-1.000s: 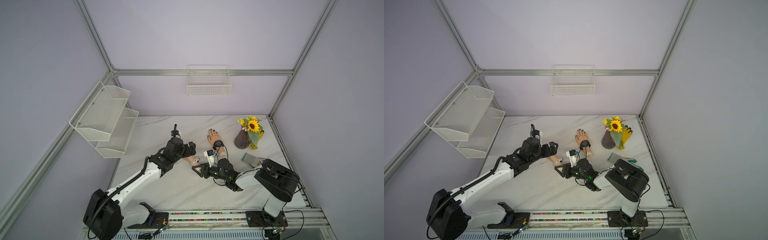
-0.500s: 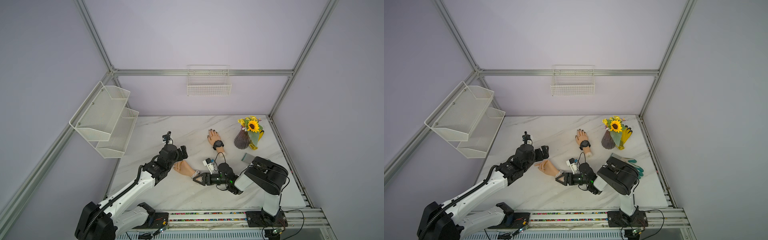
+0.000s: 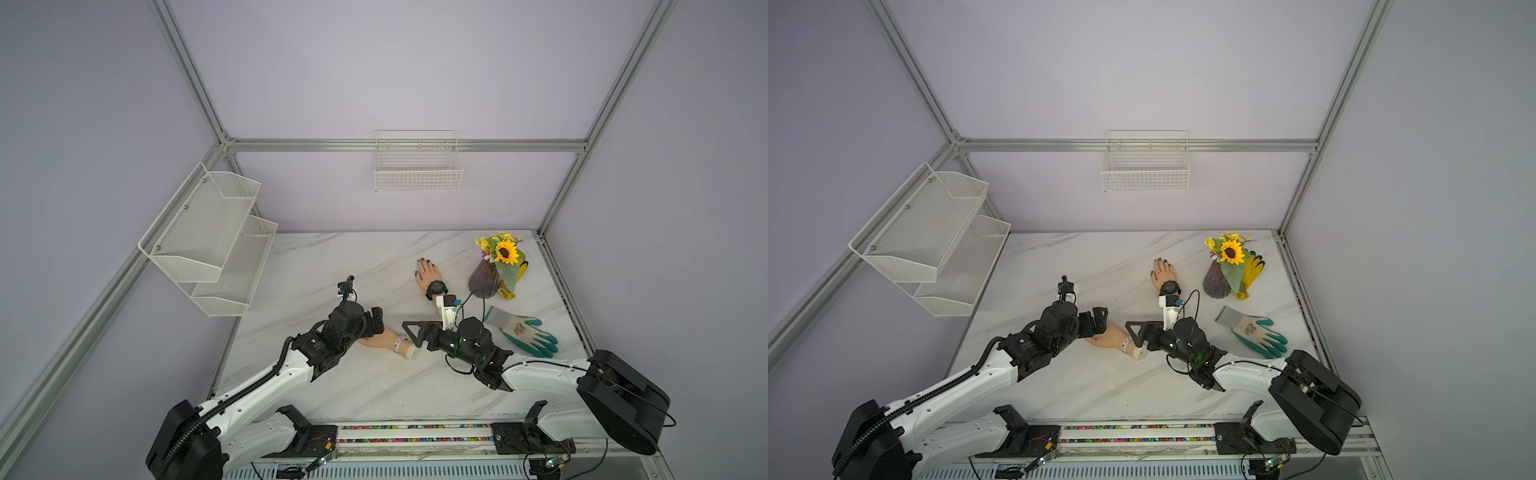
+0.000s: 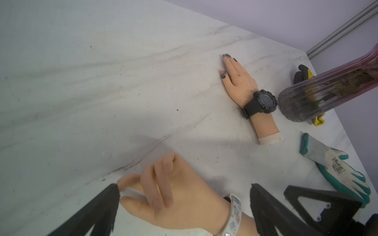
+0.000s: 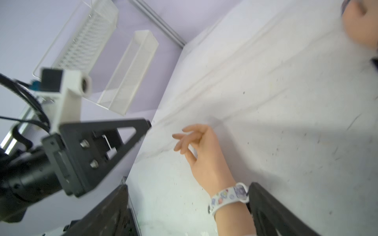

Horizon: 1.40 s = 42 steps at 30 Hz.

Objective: Take off the watch
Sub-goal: Adjust the hand at the center of the board.

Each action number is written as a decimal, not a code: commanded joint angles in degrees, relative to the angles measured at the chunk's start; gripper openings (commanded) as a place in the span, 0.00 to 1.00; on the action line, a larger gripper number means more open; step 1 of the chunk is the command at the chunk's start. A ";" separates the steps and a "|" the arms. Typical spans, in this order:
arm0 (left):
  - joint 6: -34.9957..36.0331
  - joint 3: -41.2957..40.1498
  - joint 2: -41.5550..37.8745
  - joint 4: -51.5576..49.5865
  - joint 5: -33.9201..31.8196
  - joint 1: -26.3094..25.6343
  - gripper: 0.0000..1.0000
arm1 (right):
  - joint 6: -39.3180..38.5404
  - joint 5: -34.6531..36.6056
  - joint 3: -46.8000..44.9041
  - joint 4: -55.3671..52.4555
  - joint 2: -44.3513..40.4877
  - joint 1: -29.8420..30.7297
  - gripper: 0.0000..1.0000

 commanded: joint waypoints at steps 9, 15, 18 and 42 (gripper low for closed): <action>-39.43 -17.33 -7.34 15.94 12.24 -4.72 0.93 | -37.05 11.87 2.02 -1.56 -7.88 2.82 0.94; -48.82 -26.09 1.98 38.53 16.02 -3.42 1.00 | -38.94 9.71 7.35 -4.49 2.23 5.17 0.93; -49.48 -26.20 11.46 51.71 19.88 -1.57 1.00 | -38.15 5.86 9.01 -5.79 7.15 5.32 0.93; -29.70 -13.78 26.67 38.82 22.02 6.59 0.31 | -15.94 -5.73 4.99 5.60 19.96 6.49 0.65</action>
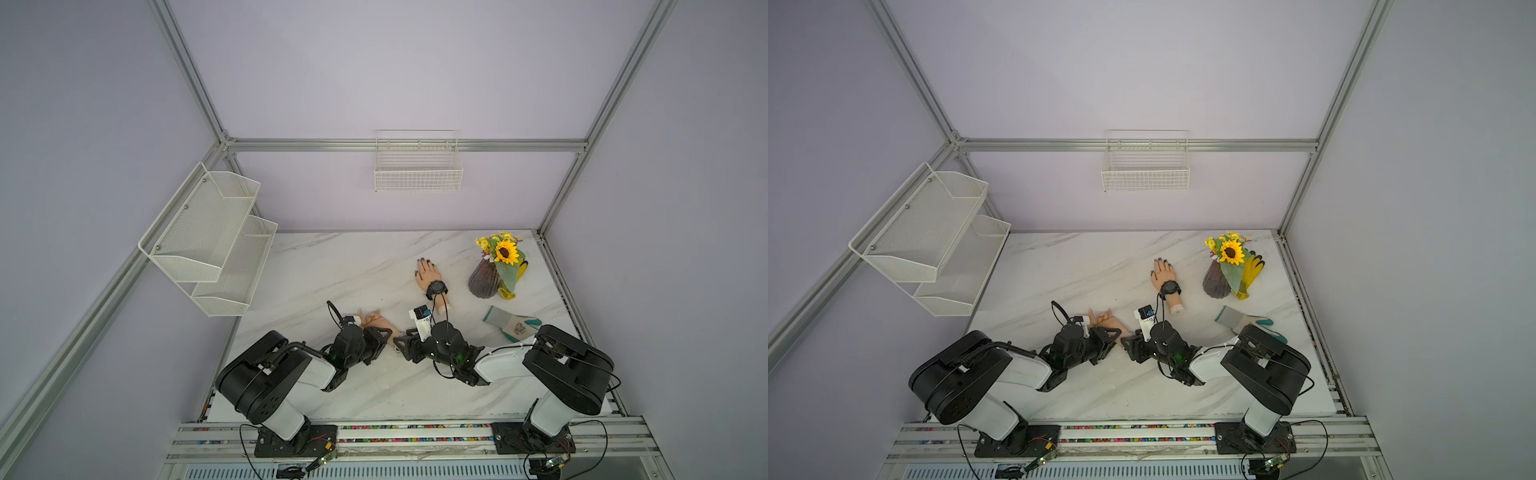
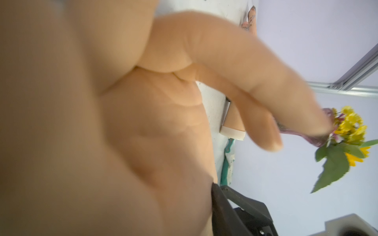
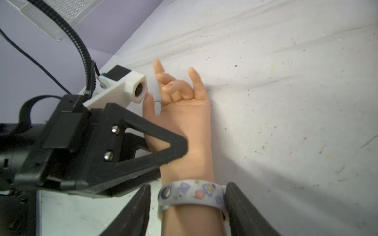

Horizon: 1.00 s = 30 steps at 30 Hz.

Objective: Take off the watch
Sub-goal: Adjust the hand at the center of the board.

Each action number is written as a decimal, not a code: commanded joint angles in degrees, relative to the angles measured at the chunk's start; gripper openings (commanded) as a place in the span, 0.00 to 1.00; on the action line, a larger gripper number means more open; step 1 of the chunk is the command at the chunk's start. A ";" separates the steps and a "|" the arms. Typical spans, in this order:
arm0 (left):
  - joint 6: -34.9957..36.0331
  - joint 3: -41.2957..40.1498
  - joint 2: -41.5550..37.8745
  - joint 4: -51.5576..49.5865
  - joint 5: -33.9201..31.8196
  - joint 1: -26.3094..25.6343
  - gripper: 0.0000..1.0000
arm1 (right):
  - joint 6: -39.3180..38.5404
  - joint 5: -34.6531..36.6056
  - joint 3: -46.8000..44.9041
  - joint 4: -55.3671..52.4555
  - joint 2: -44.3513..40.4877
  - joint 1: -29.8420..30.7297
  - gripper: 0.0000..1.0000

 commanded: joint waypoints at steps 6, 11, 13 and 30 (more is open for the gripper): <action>20.00 9.01 -3.26 -25.00 -2.72 2.62 0.16 | 4.26 3.74 -1.44 0.51 -11.59 1.43 0.82; 26.17 10.74 -0.66 -22.77 1.70 3.20 0.07 | 0.66 7.08 2.49 -7.12 -13.18 1.27 0.77; 26.88 11.01 0.24 -21.40 2.62 3.21 0.04 | -0.48 6.87 4.36 -9.82 -11.46 1.29 0.75; 28.47 10.32 -0.04 -18.72 1.50 3.20 0.00 | 1.26 3.10 11.95 -17.68 2.32 1.26 0.50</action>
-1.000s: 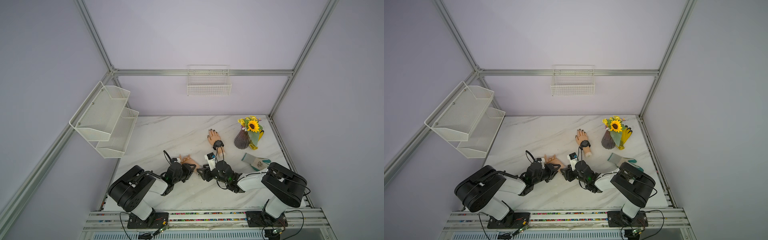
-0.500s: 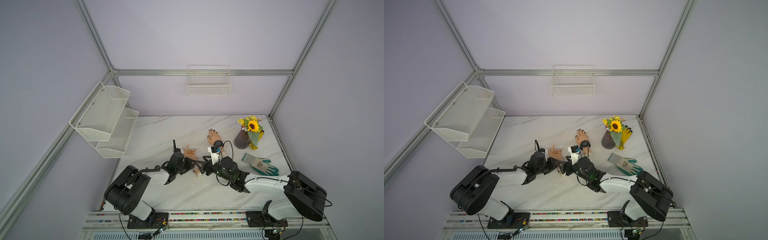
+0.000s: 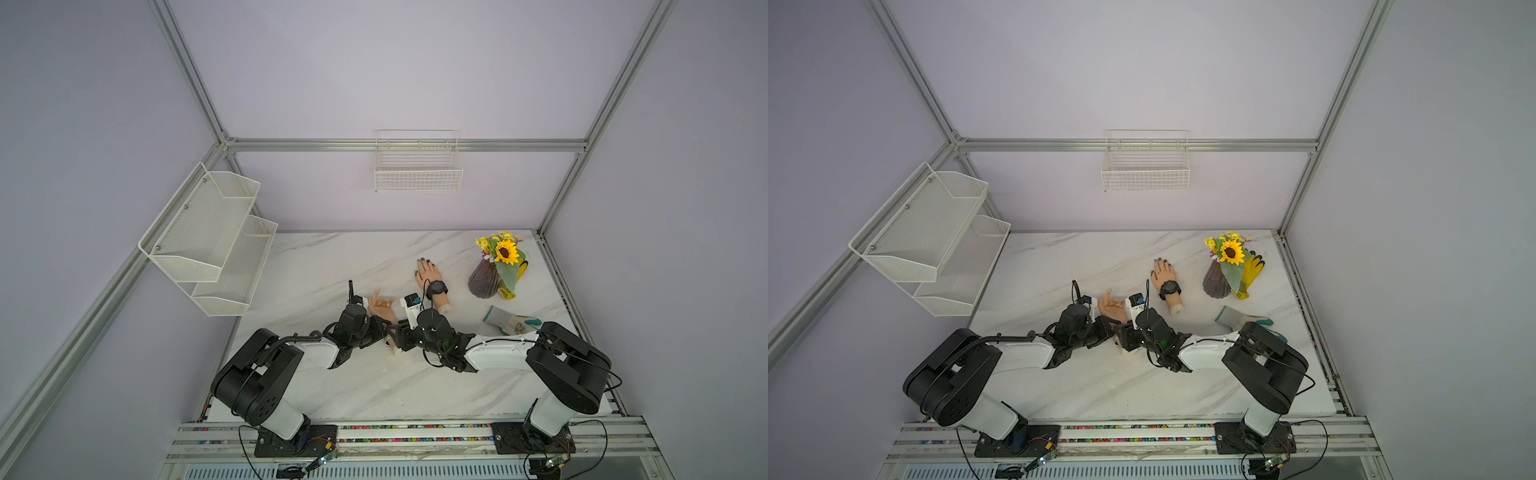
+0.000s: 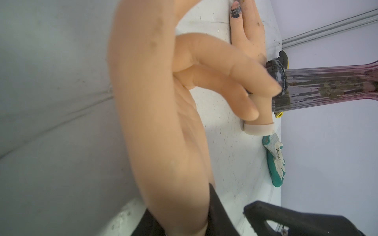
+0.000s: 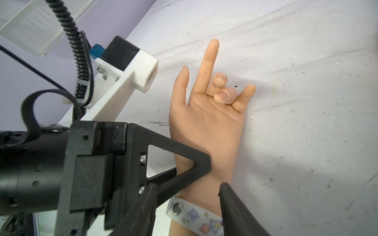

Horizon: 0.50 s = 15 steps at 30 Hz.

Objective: Take off the watch
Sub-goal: Adjust the hand at the center of the board.

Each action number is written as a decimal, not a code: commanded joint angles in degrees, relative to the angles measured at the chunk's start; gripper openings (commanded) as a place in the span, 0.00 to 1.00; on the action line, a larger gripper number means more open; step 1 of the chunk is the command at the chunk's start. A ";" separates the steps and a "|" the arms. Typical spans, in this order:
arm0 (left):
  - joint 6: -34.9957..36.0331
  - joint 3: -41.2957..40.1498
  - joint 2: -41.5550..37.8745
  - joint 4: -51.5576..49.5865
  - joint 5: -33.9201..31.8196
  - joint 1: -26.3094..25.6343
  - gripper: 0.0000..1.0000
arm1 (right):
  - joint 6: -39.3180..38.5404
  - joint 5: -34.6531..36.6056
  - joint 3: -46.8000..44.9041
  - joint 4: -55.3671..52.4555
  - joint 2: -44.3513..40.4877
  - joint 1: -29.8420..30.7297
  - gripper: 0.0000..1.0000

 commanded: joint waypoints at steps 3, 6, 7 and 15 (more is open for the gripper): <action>3.11 0.36 -0.20 -1.87 -1.73 -0.16 0.00 | 0.56 -0.98 0.50 -3.79 1.95 0.60 0.48; 3.13 0.62 -0.59 -2.59 -1.60 0.09 0.00 | 0.33 -0.40 1.21 -5.37 2.86 0.61 0.48; 3.01 0.66 -0.70 -2.96 -1.34 0.20 0.00 | 0.20 -0.57 1.22 -5.57 3.02 0.60 0.49; -0.79 -0.03 -0.15 -0.57 0.54 1.39 0.43 | 0.18 -0.93 0.70 -5.41 4.41 0.62 0.51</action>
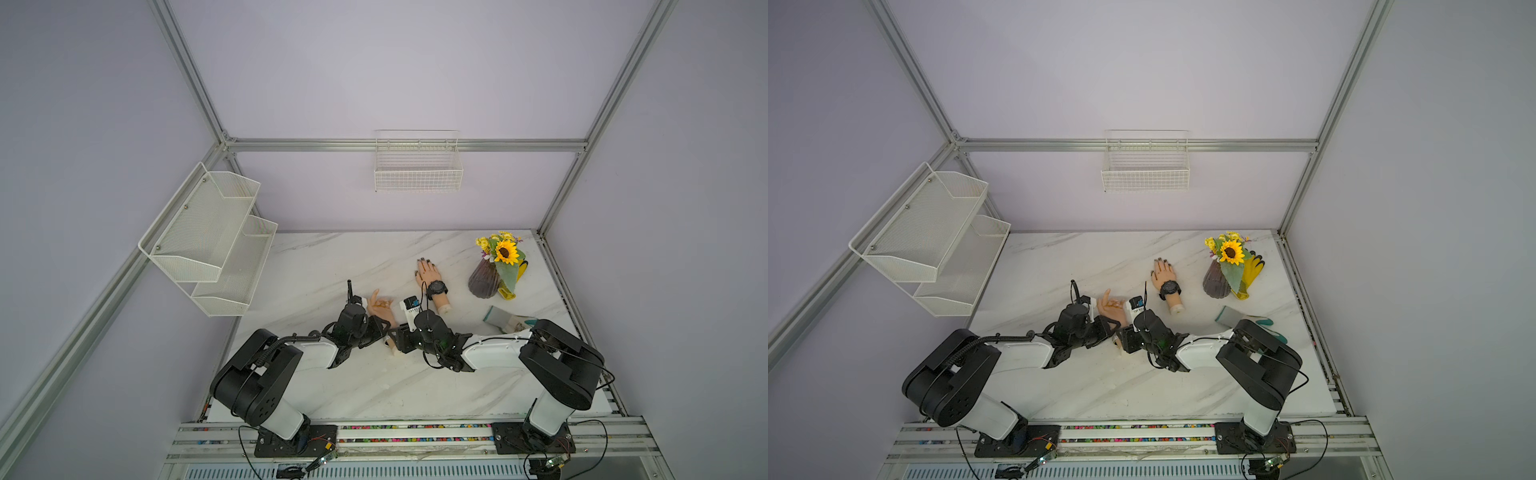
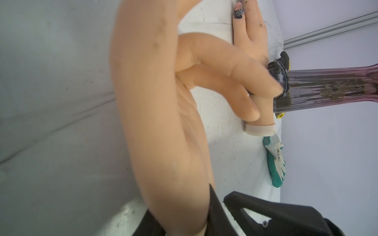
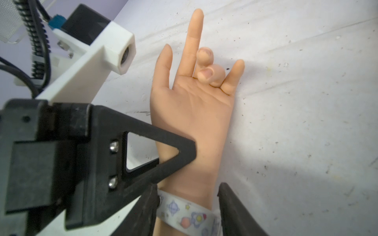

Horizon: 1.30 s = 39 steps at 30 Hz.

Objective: Take off the watch
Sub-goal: Adjust the hand at the center of the board, then untie the watch from the hand.

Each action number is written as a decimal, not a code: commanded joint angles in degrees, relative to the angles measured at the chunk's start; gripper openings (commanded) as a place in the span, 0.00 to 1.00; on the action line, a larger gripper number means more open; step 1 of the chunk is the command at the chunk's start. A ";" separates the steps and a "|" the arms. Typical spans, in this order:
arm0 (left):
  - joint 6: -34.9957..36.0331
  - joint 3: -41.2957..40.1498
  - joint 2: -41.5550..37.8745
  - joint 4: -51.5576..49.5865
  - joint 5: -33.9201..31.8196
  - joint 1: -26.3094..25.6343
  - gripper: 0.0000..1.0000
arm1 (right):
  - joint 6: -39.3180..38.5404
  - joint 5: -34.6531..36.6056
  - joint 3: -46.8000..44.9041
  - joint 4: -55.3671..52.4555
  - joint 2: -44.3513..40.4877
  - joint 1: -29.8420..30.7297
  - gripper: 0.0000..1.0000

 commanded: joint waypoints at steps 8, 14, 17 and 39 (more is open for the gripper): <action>-3.28 -1.94 -0.19 1.35 0.21 3.94 0.78 | 0.37 -1.33 -1.62 -2.08 1.49 0.59 0.50; -6.19 -3.22 3.39 7.08 2.31 5.53 0.50 | -0.13 -1.16 -1.96 -2.43 0.38 0.64 0.50; -6.60 -3.46 3.75 8.78 2.73 6.09 0.34 | -1.28 -1.85 -2.48 -1.87 -1.10 0.69 0.51; -3.79 -2.34 0.44 3.12 1.83 6.36 0.11 | -0.57 1.32 5.67 -8.25 0.83 1.25 0.66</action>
